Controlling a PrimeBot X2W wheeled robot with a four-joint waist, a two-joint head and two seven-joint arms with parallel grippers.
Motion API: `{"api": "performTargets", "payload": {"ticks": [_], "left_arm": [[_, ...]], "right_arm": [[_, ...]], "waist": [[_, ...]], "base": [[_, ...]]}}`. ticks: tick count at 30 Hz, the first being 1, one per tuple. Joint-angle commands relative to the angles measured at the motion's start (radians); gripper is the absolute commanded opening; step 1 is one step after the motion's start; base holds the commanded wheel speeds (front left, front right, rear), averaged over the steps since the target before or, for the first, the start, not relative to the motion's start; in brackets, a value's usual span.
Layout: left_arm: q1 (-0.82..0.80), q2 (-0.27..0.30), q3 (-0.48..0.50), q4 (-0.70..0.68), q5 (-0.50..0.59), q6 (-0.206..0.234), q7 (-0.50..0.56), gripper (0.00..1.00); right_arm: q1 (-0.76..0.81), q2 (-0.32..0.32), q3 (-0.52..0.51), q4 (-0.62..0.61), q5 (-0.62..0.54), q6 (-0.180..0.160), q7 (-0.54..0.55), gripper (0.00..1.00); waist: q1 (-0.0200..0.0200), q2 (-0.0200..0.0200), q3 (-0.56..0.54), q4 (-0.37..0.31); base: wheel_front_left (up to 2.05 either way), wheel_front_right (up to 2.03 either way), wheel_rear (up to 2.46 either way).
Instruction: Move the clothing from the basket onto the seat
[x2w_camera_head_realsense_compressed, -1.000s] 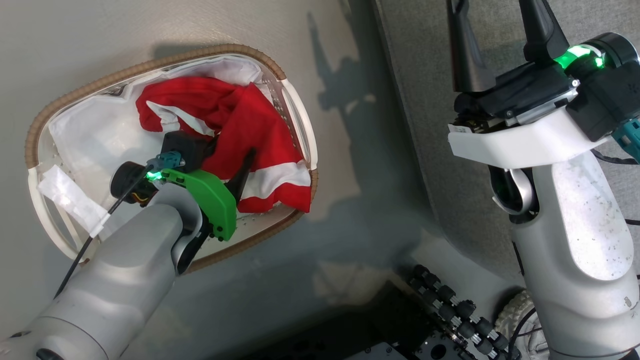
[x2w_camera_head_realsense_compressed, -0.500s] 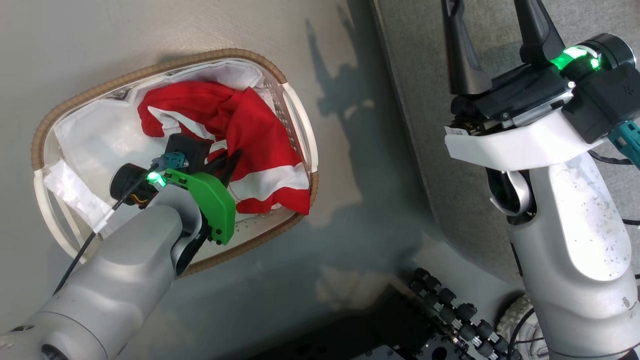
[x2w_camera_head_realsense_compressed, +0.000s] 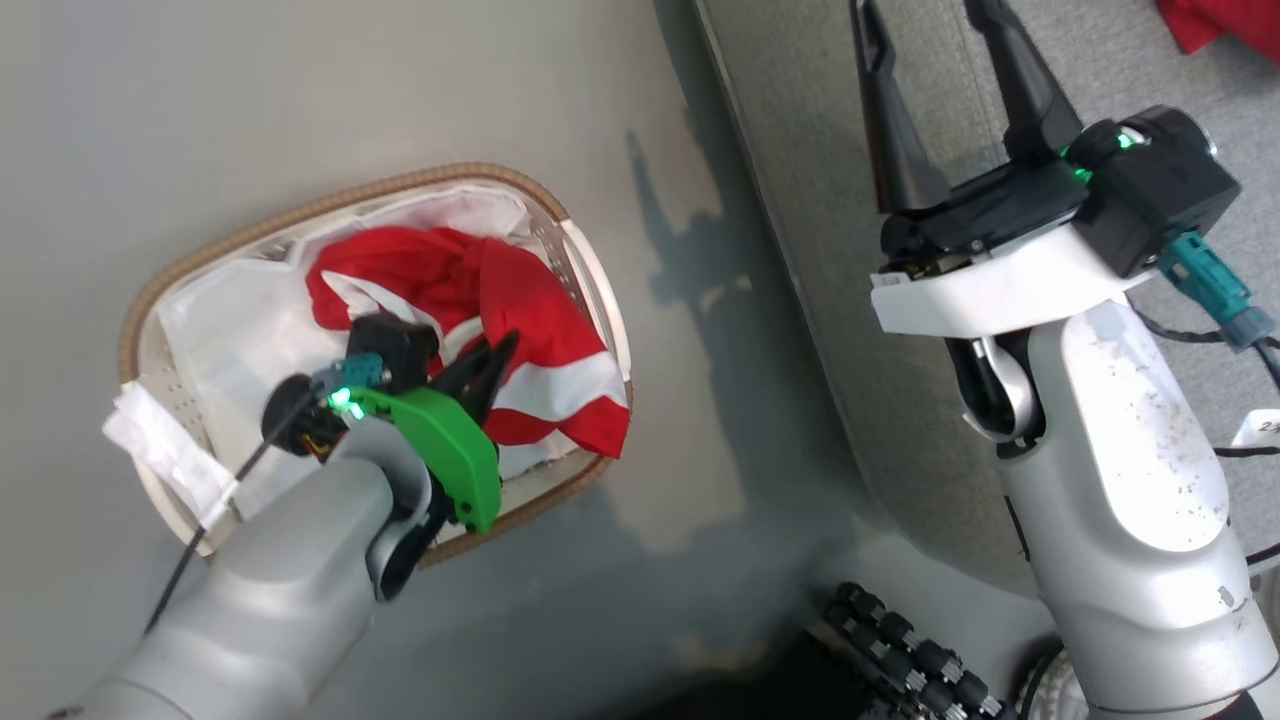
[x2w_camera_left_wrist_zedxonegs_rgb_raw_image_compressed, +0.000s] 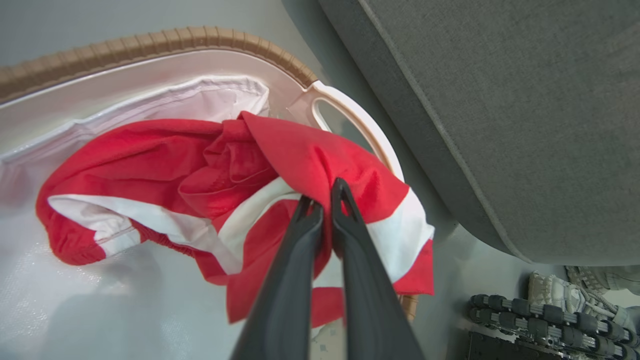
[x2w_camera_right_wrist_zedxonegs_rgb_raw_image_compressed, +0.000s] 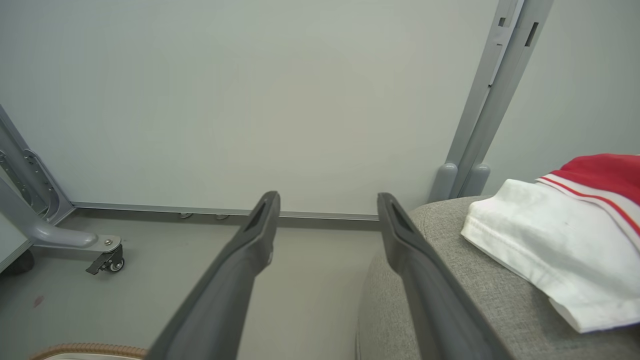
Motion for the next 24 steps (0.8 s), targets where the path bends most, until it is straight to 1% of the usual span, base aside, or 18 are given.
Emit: {"api": "performTargets", "payload": {"ticks": [1,10,15,24], "left_arm": [[0.047,0.001,0.026,-0.014,0.02,-0.002,-0.001,0.0],[0.202,-0.031,0.208,-0.121,0.154,-0.002,-0.001,0.0],[0.279,-0.053,0.288,-0.172,0.225,-0.002,-0.001,0.0],[0.389,-0.084,0.429,-0.305,0.349,-0.002,-0.002,0.0]], "right_arm": [[0.019,-0.003,0.001,0.013,-0.004,-0.001,0.0,1.0],[0.083,-0.003,0.002,0.09,-0.017,-0.001,0.0,1.0],[0.128,-0.003,-0.01,0.12,-0.009,-0.001,0.0,1.0],[0.221,-0.003,-0.041,0.167,-0.031,-0.001,0.0,1.0]], "waist": [[0.0,-0.0001,-0.099,0.045],[0.0,-0.0001,-0.269,0.111],[0.0,-0.0001,-0.354,0.151],[0.0,-0.0001,-0.494,0.218]], "base": [[0.0,0.0,0.0],[0.0,0.0,0.0],[0.0,0.0,0.0],[0.0,0.0,0.0]]}}
